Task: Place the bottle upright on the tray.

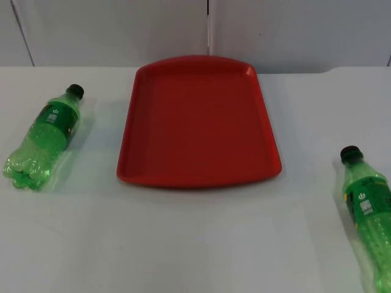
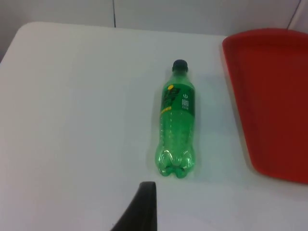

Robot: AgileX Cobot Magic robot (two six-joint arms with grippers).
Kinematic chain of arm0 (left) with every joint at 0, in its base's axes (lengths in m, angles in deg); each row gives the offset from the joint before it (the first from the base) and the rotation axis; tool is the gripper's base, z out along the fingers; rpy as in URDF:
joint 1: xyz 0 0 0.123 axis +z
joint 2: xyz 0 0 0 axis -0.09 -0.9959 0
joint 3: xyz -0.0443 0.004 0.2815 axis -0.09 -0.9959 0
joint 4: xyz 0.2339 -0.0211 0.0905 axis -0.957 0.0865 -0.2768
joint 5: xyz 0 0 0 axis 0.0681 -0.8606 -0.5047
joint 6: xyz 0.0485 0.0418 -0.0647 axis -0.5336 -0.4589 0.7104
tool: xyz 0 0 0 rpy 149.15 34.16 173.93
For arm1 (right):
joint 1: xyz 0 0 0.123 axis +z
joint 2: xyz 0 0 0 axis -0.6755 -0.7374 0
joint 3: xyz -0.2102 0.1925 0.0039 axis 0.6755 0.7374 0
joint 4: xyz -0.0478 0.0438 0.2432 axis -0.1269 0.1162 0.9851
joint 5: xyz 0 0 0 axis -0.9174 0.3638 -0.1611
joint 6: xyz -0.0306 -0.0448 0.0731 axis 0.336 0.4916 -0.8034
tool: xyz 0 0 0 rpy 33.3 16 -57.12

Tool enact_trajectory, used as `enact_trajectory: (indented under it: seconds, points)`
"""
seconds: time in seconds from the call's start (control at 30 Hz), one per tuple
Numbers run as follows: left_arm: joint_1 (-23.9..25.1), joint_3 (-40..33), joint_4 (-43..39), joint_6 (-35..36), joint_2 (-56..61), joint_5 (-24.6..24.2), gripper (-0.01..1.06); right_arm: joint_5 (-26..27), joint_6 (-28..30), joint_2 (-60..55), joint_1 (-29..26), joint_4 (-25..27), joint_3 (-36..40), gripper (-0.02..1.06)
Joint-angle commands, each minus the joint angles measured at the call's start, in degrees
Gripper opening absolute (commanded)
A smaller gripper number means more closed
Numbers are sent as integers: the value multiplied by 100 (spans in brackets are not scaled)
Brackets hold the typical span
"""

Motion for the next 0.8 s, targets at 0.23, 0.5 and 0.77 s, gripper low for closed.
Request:
enact_trajectory:
  seconds: [0.23, 0.5, 0.77]
  points:
    - [12, 495, 123, 0, -576, 187, 91, 18, 101, 20, -50, 10, 46, 105]
    - [12, 1102, 123, -154, -1202, 198, 91, 18, 111, 20, -50, 10, 46, 105]
    - [12, 1895, 79, -473, -2243, 209, 91, 18, 111, 20, -50, 10, 46, 105]
